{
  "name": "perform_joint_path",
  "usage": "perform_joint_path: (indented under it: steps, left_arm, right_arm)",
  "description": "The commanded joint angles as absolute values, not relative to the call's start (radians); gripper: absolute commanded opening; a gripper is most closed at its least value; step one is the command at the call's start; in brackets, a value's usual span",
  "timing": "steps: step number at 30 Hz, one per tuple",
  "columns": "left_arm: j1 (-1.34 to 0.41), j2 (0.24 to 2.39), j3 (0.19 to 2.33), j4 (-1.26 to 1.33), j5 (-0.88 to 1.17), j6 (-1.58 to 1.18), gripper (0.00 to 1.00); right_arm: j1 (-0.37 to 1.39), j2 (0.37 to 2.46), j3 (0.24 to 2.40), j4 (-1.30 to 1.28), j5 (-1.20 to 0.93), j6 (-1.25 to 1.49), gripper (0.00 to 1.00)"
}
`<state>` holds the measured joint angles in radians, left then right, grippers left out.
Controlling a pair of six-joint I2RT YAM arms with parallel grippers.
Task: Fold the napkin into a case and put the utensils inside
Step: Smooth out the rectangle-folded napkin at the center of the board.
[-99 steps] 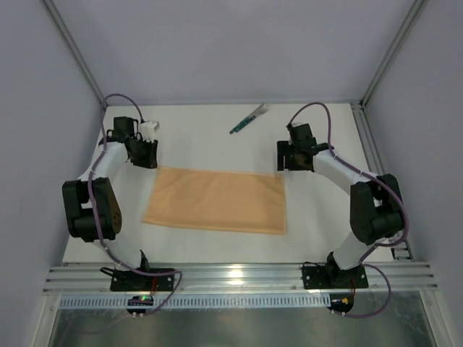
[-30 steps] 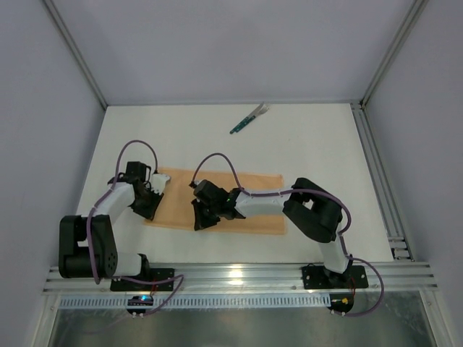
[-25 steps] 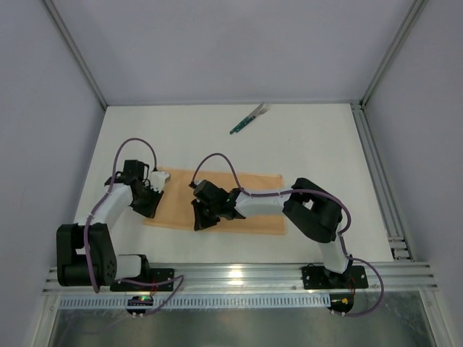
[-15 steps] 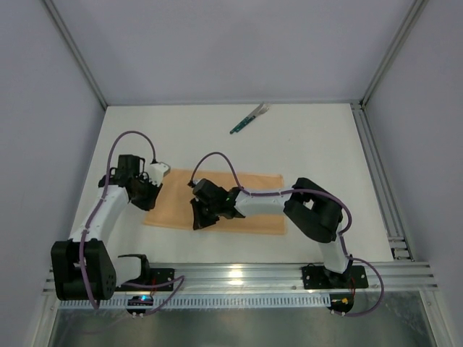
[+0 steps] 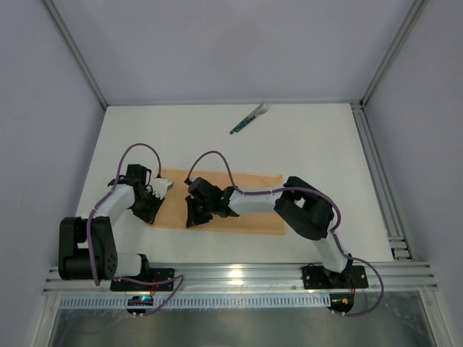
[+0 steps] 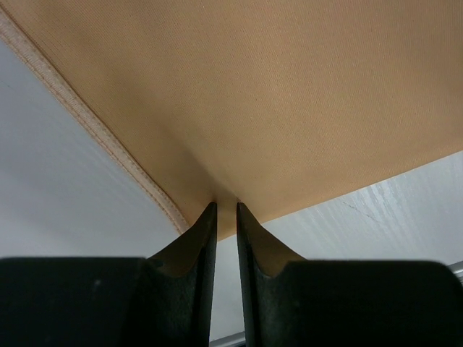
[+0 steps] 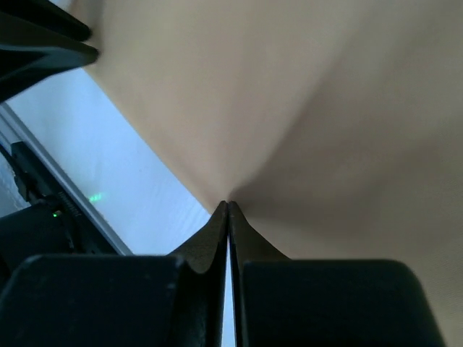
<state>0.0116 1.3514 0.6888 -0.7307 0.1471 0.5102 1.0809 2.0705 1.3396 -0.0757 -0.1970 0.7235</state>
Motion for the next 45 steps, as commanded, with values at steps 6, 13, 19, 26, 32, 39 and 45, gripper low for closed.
perform_joint_path:
  steps: [6,13,19,26,32,39,45]
  left_arm:
    - [0.017,1.354,0.638,-0.661,0.087,0.543,0.18]
    - [0.015,1.371,0.624,-0.64,0.081,0.543,0.17]
    - [0.015,1.371,0.615,-0.635,0.072,0.548,0.17]
    - [0.017,1.358,0.615,-0.638,0.071,0.554,0.17]
    - [0.015,1.356,0.617,-0.64,0.066,0.557,0.17]
    - [0.015,1.348,0.617,-0.638,0.061,0.56,0.17]
    - [0.017,1.341,0.617,-0.64,0.057,0.568,0.17]
  right_arm:
    - [1.036,2.022,1.191,-0.049,-0.152,0.811,0.04]
    - [0.993,1.89,1.005,-0.043,-0.123,0.83,0.04]
    - [0.948,1.786,0.849,-0.045,-0.094,0.847,0.04]
    - [0.859,1.64,0.615,-0.014,-0.071,0.897,0.04]
    - [0.778,1.52,0.462,-0.035,-0.038,0.93,0.04]
    - [0.741,1.352,0.362,-0.144,0.047,0.997,0.04]
    - [0.726,1.177,0.295,-0.256,0.116,1.066,0.04]
